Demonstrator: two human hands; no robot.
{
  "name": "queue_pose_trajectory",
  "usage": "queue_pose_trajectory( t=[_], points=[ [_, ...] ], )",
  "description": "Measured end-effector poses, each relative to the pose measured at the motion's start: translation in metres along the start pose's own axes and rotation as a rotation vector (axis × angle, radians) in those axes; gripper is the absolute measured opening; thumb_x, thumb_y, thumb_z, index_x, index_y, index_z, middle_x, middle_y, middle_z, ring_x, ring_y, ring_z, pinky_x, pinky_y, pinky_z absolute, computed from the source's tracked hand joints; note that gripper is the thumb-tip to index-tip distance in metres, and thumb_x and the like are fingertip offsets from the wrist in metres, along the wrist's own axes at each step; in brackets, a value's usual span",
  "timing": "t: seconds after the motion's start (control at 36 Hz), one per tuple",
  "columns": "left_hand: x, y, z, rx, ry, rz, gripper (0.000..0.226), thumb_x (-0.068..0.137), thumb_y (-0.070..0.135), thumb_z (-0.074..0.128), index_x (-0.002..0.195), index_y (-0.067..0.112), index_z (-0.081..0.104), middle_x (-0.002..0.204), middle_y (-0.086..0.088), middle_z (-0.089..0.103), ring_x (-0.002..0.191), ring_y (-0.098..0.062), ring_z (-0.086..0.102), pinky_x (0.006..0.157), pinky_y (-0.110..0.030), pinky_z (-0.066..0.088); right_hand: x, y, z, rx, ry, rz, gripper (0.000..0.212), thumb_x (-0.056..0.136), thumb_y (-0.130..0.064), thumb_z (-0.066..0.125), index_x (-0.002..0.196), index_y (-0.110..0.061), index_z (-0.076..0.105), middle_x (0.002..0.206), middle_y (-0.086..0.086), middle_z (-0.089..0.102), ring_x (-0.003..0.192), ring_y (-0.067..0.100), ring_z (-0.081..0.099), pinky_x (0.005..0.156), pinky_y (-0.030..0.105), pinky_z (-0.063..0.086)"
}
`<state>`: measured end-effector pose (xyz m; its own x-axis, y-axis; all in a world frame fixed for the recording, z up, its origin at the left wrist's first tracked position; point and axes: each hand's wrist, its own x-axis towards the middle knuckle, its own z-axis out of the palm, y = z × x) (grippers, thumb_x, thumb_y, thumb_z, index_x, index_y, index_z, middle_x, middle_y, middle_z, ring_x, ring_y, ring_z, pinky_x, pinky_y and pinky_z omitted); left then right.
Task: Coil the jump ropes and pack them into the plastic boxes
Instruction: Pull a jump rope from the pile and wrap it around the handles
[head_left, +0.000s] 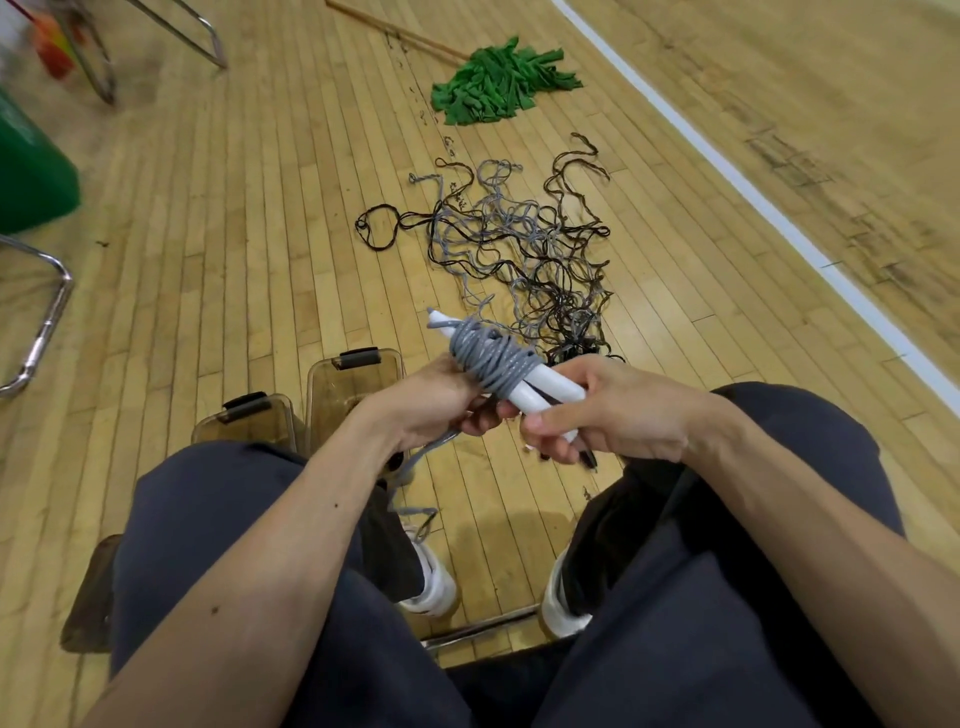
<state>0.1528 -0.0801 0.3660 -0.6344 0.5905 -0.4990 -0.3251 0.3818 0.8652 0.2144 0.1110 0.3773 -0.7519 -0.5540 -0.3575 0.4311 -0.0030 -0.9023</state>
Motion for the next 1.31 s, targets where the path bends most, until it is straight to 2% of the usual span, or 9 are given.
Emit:
queue_pose_trajectory(
  t=[0.19, 0.33, 0.47, 0.56, 0.67, 0.89, 1.0, 1.11, 1.31],
  points=[
    [0.001, -0.001, 0.004, -0.014, 0.084, -0.033, 0.031, 0.106, 0.005, 0.035, 0.103, 0.012, 0.065, 0.068, -0.002, 0.058, 0.052, -0.010, 0.047, 0.046, -0.022, 0.036, 0.010, 0.007, -0.002, -0.042, 0.148, 0.043, 0.007, 0.096, -0.010, 0.064, 0.098, -0.003, 0.067, 0.090, 0.010, 0.071, 0.067, 0.014, 0.062, 0.069, 0.027, 0.055],
    [0.004, -0.003, 0.008, 0.050, 0.041, -0.085, 0.026, 0.107, 0.012, 0.039, 0.097, 0.002, 0.060, 0.072, -0.009, 0.057, 0.053, -0.013, 0.051, 0.048, -0.025, 0.040, 0.015, 0.009, -0.004, -0.082, 0.316, 0.034, 0.009, 0.098, -0.008, 0.063, 0.100, -0.001, 0.067, 0.092, 0.017, 0.074, 0.066, 0.013, 0.064, 0.064, 0.024, 0.058],
    [0.003, -0.002, 0.006, 0.134, 0.009, -0.137, 0.030, 0.108, 0.022, 0.040, 0.104, 0.003, 0.062, 0.074, -0.006, 0.063, 0.053, -0.012, 0.054, 0.048, -0.024, 0.045, 0.017, 0.013, -0.006, -0.333, 0.421, 0.063, 0.009, 0.097, -0.012, 0.066, 0.095, -0.003, 0.068, 0.074, 0.001, 0.072, 0.061, 0.011, 0.064, 0.058, 0.023, 0.055],
    [-0.001, -0.001, 0.007, 0.173, -0.038, -0.150, 0.032, 0.108, 0.026, 0.041, 0.116, 0.003, 0.061, 0.074, -0.004, 0.064, 0.050, -0.011, 0.050, 0.046, -0.023, 0.040, 0.019, 0.015, -0.009, -0.404, 0.518, 0.101, 0.010, 0.098, -0.015, 0.066, 0.092, -0.007, 0.067, 0.065, -0.004, 0.070, 0.053, 0.006, 0.061, 0.054, 0.020, 0.051],
    [-0.005, 0.002, 0.004, 0.222, -0.029, -0.091, 0.034, 0.107, 0.032, 0.043, 0.111, 0.008, 0.068, 0.061, 0.003, 0.055, 0.044, -0.009, 0.035, 0.044, -0.021, 0.028, 0.021, 0.013, -0.019, -0.446, 0.682, 0.169, 0.013, 0.098, -0.019, 0.066, 0.096, -0.006, 0.064, 0.076, 0.007, 0.068, 0.055, 0.012, 0.061, 0.054, 0.024, 0.052],
    [-0.007, 0.001, -0.001, 0.467, 0.047, 0.052, 0.023, 0.098, 0.035, 0.062, 0.100, 0.016, 0.074, 0.059, 0.005, 0.045, 0.056, -0.012, 0.039, 0.058, -0.028, 0.034, 0.026, 0.018, -0.019, -0.477, 0.604, 0.276, 0.019, 0.098, -0.020, 0.066, 0.095, -0.001, 0.066, 0.074, 0.008, 0.068, 0.056, 0.013, 0.062, 0.057, 0.025, 0.053],
    [-0.006, -0.001, -0.003, 0.689, 0.128, 0.162, 0.014, 0.096, 0.033, 0.064, 0.098, 0.024, 0.075, 0.049, 0.017, 0.049, 0.049, 0.001, 0.046, 0.056, -0.027, 0.034, 0.027, 0.017, -0.016, -0.522, 0.543, 0.300, 0.015, 0.097, -0.016, 0.066, 0.092, -0.002, 0.065, 0.072, 0.006, 0.065, 0.050, 0.009, 0.059, 0.050, 0.022, 0.050],
    [-0.010, -0.001, -0.003, 0.909, 0.195, 0.306, 0.016, 0.093, 0.036, 0.068, 0.096, 0.023, 0.077, 0.068, 0.016, 0.059, 0.067, -0.005, 0.053, 0.064, -0.033, 0.043, 0.026, 0.019, -0.012, -0.649, 0.393, 0.368, 0.015, 0.097, -0.014, 0.064, 0.088, -0.002, 0.066, 0.062, 0.002, 0.062, 0.041, 0.007, 0.053, 0.044, 0.020, 0.046],
    [-0.010, 0.001, -0.005, 1.003, 0.214, 0.348, 0.034, 0.077, 0.053, 0.075, 0.091, 0.022, 0.077, 0.083, 0.009, 0.069, 0.079, -0.010, 0.059, 0.067, -0.031, 0.046, 0.024, 0.022, -0.006, -0.833, 0.079, 0.456, 0.021, 0.095, -0.017, 0.065, 0.077, -0.006, 0.066, 0.065, 0.003, 0.065, 0.052, 0.014, 0.058, 0.052, 0.024, 0.049]
  ],
)
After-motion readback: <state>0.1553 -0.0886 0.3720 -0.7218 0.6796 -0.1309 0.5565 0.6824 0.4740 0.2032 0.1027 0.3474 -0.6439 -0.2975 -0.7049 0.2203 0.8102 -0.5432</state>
